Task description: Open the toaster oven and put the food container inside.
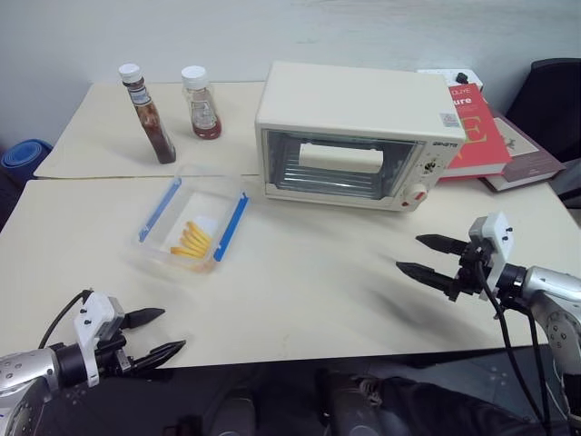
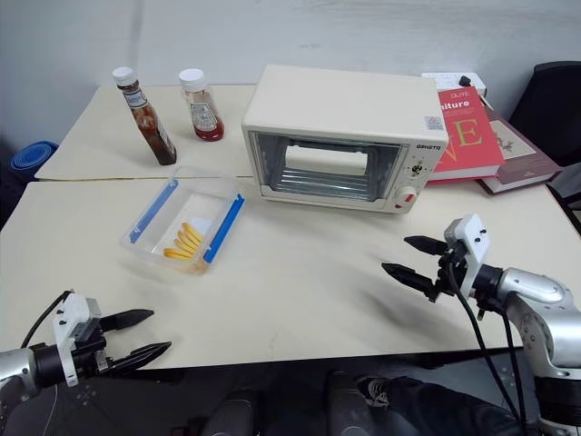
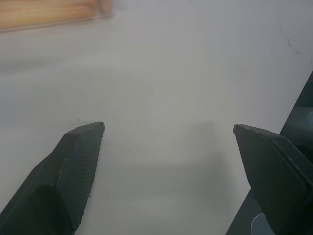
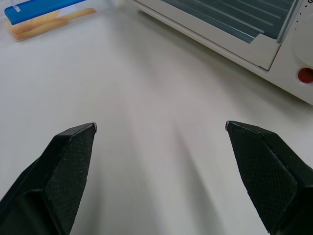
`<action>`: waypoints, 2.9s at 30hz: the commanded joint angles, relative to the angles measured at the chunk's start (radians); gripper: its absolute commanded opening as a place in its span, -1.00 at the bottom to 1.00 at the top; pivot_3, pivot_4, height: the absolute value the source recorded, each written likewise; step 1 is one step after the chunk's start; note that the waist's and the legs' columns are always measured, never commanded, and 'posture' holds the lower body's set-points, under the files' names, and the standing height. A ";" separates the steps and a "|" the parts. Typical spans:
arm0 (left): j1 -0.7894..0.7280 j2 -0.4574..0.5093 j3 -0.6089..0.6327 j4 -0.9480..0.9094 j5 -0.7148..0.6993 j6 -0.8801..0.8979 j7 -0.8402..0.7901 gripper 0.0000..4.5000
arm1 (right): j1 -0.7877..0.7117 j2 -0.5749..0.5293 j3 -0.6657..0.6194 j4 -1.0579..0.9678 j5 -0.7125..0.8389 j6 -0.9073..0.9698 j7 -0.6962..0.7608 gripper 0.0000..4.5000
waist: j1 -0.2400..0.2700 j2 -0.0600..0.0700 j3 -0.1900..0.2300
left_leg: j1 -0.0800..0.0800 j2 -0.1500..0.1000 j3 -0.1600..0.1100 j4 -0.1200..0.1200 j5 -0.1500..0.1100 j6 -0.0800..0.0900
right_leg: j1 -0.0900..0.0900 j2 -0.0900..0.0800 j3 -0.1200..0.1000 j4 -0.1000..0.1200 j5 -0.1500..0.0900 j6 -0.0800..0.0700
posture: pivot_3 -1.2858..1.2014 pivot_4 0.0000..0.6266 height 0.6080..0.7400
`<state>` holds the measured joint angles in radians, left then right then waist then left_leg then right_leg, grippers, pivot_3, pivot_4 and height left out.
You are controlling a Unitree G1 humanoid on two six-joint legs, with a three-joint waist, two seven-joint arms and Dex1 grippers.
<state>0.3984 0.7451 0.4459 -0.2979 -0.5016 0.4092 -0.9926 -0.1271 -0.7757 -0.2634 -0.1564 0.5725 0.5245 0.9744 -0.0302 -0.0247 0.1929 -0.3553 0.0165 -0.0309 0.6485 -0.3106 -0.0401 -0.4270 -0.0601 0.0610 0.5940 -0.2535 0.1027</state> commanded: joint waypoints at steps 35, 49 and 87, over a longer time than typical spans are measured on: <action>-0.720 0.270 -0.063 -0.139 -0.572 0.413 0.014 1.00 | -0.542 0.164 0.091 0.283 0.074 0.114 -0.089 0.97 | -0.007 0.000 0.003 | 0.000 0.001 -0.001 -0.001 0.000 0.000 | -0.003 0.002 0.000 0.005 0.008 0.014 | 0.03 -0.52 1.00; -0.919 0.188 -0.189 -0.043 -0.494 0.402 0.075 1.00 | -0.561 0.216 0.128 0.161 0.113 0.134 -0.014 0.97 | -0.008 0.001 0.003 | -0.002 0.001 -0.001 0.000 0.000 0.000 | -0.005 0.002 0.000 0.006 0.008 0.015 | 0.03 -0.52 1.00; -1.397 -0.163 -0.695 0.593 0.280 -0.110 -0.173 -0.99 | 0.091 0.120 -0.070 -0.430 0.216 0.199 -0.191 1.00 | 0.016 0.002 0.004 | -0.018 -0.001 -0.003 0.004 0.001 -0.001 | -0.018 0.002 0.000 0.011 0.009 0.018 | 0.03 -0.52 1.00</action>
<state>-0.9966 0.5834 -0.2469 0.3331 -0.2354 0.3284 -1.1440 -0.0573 -0.6358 -0.2812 -0.5114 0.7549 0.7153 0.7955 -0.0144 -0.0230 0.1969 -0.3736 0.0156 -0.0335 0.6529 -0.3097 -0.0410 -0.4445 -0.0579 0.0613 0.6051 -0.2446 0.1211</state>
